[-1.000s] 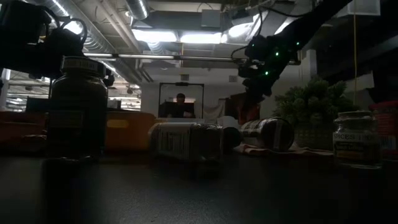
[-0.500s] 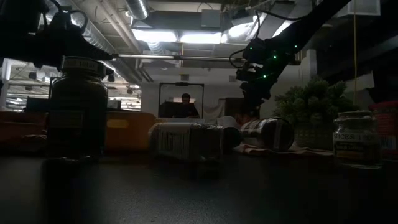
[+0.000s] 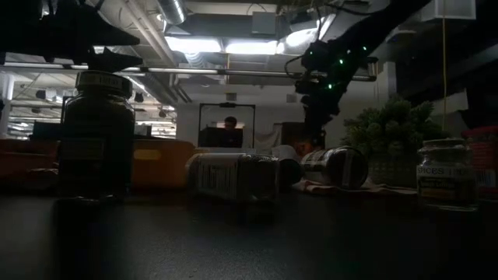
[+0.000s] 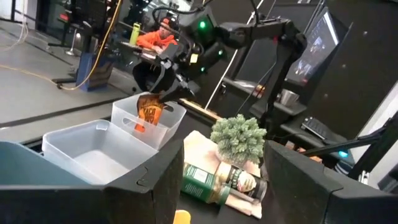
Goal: Sort spices by type
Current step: Put the top orange seasoning pack into the right transparent bin
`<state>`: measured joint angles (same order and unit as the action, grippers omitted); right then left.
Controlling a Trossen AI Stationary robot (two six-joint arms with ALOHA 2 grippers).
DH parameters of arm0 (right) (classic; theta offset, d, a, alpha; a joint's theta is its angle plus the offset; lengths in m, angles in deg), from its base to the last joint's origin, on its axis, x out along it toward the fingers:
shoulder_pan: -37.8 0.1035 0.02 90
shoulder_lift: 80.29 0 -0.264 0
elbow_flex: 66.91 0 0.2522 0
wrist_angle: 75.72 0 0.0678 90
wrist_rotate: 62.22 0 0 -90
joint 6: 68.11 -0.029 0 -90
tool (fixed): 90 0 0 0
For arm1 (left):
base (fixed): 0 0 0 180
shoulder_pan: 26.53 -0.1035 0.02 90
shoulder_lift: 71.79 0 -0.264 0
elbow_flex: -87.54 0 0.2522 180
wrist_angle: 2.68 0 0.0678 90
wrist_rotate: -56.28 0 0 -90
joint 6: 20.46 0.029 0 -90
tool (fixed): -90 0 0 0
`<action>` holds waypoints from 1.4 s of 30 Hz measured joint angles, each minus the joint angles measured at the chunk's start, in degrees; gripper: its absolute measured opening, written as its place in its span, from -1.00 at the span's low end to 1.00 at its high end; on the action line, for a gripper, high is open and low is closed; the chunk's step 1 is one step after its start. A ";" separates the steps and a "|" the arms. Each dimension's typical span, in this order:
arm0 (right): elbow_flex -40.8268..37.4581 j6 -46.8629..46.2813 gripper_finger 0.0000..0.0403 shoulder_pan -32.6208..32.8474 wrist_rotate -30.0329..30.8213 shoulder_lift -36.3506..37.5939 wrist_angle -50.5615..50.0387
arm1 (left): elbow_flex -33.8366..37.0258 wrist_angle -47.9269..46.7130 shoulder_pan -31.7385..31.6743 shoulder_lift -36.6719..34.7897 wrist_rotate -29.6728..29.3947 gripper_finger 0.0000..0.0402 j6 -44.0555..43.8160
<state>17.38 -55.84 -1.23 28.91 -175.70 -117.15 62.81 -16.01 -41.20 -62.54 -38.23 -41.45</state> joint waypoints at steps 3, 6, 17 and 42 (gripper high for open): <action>4.71 0.00 -0.06 0.00 0.95 0.04 -6.57 | -0.01 -0.05 0.00 0.01 0.00 0.02 0.01; 9.33 0.01 -0.06 0.00 1.26 0.04 -12.91 | -0.02 -0.04 0.00 0.02 0.02 0.02 -0.01; 19.23 -0.43 -0.06 0.01 1.26 0.11 -24.44 | -3.54 -0.01 0.04 2.04 0.04 0.02 -5.80; 19.25 -0.43 -0.06 0.02 0.80 0.11 -25.25 | -42.71 -70.31 0.00 46.90 -0.33 0.02 -24.46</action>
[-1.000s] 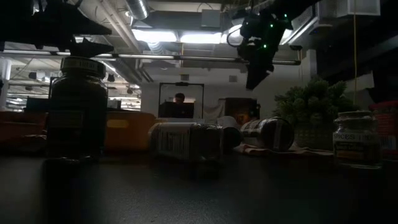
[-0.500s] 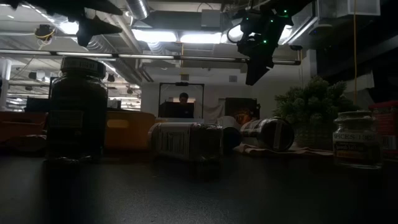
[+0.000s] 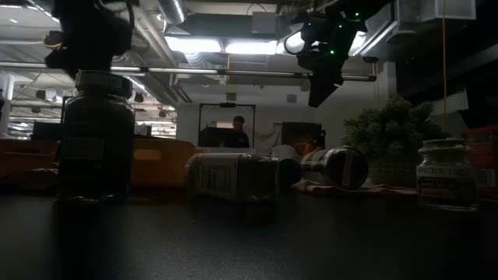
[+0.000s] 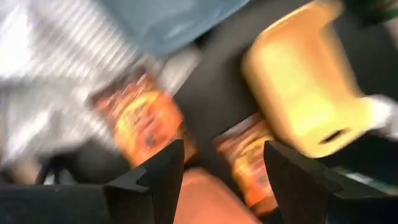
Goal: Sort spices by type
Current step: Put the top orange seasoning pack into the right transparent bin
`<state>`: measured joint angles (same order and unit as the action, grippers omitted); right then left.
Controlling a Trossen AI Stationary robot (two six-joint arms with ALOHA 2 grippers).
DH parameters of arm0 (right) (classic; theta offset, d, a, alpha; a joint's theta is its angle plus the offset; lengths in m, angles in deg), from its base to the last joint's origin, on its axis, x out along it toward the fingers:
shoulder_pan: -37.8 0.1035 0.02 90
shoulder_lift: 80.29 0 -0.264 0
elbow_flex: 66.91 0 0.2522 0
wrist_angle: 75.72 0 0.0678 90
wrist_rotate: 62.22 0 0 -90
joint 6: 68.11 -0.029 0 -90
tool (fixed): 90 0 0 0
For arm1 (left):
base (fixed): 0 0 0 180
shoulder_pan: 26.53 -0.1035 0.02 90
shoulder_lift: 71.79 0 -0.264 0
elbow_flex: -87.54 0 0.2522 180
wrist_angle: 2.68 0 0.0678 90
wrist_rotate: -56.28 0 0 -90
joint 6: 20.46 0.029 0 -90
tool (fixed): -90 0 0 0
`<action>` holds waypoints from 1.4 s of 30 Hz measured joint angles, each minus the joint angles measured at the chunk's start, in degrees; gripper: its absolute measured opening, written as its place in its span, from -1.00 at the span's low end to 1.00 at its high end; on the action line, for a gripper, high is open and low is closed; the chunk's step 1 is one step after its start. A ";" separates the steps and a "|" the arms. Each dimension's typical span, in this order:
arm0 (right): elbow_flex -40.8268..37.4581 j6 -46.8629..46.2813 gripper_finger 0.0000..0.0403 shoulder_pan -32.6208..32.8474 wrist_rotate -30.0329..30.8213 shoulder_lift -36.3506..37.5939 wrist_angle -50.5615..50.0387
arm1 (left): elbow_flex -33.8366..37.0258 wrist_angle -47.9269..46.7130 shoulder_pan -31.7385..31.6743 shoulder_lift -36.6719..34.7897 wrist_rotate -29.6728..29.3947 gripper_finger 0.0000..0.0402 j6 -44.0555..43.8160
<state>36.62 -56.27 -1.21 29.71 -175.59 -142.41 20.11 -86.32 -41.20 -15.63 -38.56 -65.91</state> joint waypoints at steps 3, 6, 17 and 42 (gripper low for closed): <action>0.00 0.00 -0.06 0.00 0.00 0.00 0.01 | 0.03 -2.05 0.00 4.30 -0.02 0.02 -2.07; 0.00 0.00 -0.06 -0.02 0.00 0.00 0.02 | 1.05 0.20 0.00 7.96 0.16 0.02 -2.46; 0.00 0.01 -0.06 -0.02 0.00 0.00 0.04 | 6.43 5.30 0.00 18.80 2.69 0.02 -2.60; -0.02 0.02 -0.06 -0.02 0.00 -0.04 0.11 | 16.71 16.58 0.00 21.16 0.55 0.02 -5.08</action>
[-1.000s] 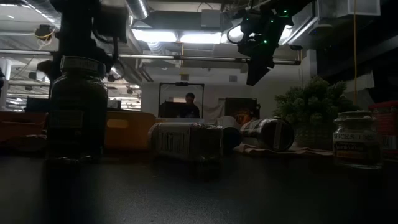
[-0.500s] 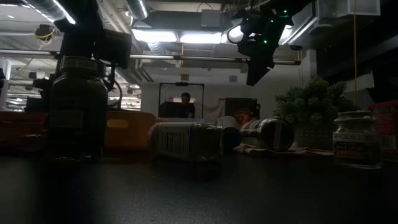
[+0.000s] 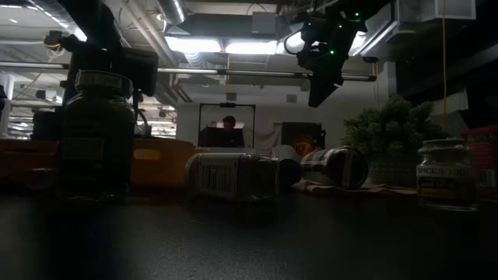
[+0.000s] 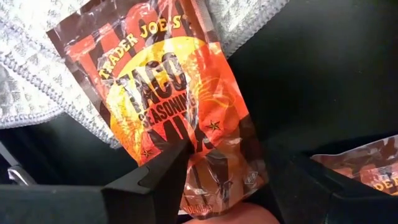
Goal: Sort spices by type
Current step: Put the top orange seasoning pack into the right transparent bin
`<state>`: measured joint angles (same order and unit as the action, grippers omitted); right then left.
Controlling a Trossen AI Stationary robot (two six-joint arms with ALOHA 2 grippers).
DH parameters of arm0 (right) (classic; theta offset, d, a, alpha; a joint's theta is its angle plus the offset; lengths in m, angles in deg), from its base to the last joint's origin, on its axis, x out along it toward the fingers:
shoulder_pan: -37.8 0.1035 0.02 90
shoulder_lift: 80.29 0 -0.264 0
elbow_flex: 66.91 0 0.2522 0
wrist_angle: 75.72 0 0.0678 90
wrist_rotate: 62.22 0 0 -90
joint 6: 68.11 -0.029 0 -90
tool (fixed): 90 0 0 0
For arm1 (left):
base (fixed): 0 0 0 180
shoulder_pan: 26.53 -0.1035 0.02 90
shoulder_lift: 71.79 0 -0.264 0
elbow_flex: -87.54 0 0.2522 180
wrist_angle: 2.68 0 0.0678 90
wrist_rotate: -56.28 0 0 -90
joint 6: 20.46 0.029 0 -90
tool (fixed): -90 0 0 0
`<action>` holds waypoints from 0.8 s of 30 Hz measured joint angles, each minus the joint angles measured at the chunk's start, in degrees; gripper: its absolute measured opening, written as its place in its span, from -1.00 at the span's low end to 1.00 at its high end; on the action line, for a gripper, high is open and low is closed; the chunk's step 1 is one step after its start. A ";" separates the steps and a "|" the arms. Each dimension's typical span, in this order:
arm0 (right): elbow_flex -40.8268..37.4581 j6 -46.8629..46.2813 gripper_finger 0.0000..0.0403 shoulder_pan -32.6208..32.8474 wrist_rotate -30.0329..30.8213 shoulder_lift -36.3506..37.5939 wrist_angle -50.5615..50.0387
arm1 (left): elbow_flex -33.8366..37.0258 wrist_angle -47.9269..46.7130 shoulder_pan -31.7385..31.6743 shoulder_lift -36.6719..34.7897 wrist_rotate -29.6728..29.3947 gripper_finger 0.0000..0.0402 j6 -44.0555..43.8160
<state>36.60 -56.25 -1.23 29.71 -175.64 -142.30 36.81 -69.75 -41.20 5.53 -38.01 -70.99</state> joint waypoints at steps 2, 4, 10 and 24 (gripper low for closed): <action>0.00 0.00 -0.06 0.00 0.00 0.00 0.00 | 0.02 0.01 0.00 0.00 -0.02 0.02 0.41; 0.00 0.00 -0.06 0.00 0.00 0.00 0.00 | 0.02 0.01 0.00 0.00 0.00 0.02 0.96; 0.00 0.00 -0.06 0.00 0.00 0.00 0.00 | 0.08 -0.19 0.00 0.02 -0.26 -0.19 1.12; 0.00 0.00 -0.06 0.00 0.00 0.00 0.00 | 0.06 -0.36 0.00 -0.07 -0.22 -0.92 1.02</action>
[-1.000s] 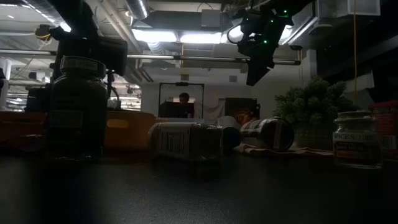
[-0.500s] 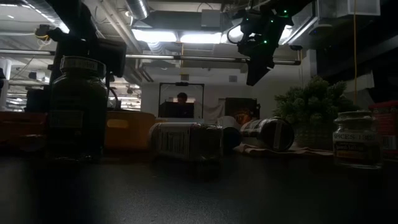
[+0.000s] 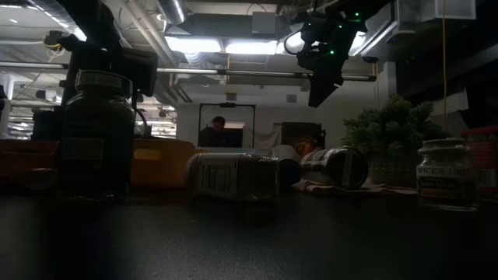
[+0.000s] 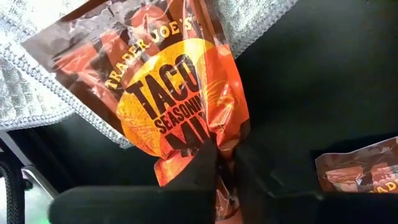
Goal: Sort spices by type
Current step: Put the top orange seasoning pack into the right transparent bin
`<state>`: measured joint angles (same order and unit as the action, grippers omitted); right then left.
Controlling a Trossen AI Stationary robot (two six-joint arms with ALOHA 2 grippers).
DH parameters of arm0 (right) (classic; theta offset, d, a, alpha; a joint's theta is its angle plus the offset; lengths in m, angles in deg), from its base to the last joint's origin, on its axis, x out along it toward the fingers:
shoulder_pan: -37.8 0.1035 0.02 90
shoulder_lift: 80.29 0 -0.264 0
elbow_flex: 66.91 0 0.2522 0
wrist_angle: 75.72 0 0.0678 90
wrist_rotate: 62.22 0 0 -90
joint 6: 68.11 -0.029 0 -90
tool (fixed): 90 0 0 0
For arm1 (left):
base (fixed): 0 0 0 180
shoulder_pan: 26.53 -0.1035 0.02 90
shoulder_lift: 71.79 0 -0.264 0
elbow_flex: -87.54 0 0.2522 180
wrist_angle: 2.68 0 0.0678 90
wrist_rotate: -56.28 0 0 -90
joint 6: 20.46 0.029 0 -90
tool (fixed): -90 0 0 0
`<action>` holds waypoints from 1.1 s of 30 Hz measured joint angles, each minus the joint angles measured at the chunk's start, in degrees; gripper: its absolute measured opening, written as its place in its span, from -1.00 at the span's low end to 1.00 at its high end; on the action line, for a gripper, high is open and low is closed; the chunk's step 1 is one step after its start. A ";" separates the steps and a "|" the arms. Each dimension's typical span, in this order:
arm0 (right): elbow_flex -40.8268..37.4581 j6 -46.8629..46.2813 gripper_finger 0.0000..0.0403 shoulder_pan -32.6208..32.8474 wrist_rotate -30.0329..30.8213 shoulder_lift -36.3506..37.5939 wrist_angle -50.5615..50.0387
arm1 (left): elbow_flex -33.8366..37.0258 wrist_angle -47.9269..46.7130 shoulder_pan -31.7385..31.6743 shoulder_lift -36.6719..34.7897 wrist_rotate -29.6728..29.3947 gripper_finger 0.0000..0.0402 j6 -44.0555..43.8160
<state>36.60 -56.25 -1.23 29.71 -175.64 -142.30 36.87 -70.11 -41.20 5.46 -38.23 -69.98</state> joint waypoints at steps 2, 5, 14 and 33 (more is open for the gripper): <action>0.00 0.00 -0.06 0.00 0.00 0.00 0.00 | 0.00 -0.01 0.00 -0.27 0.02 -0.96 -0.01; 0.00 0.00 -0.06 0.00 0.00 0.00 0.00 | -0.45 -0.75 0.00 -0.72 0.44 -0.97 0.02; -0.01 0.00 -0.06 0.00 0.00 0.00 -0.02 | -3.83 -6.55 0.04 -3.85 0.65 -0.98 0.02; -0.02 -8.28 -0.06 0.00 -12.63 0.00 -0.04 | -4.36 -7.26 0.04 -19.58 0.26 -0.99 1.79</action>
<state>36.58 -64.53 -1.23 17.08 -175.64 -142.34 32.51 -77.37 -41.16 -14.13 -37.97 -68.19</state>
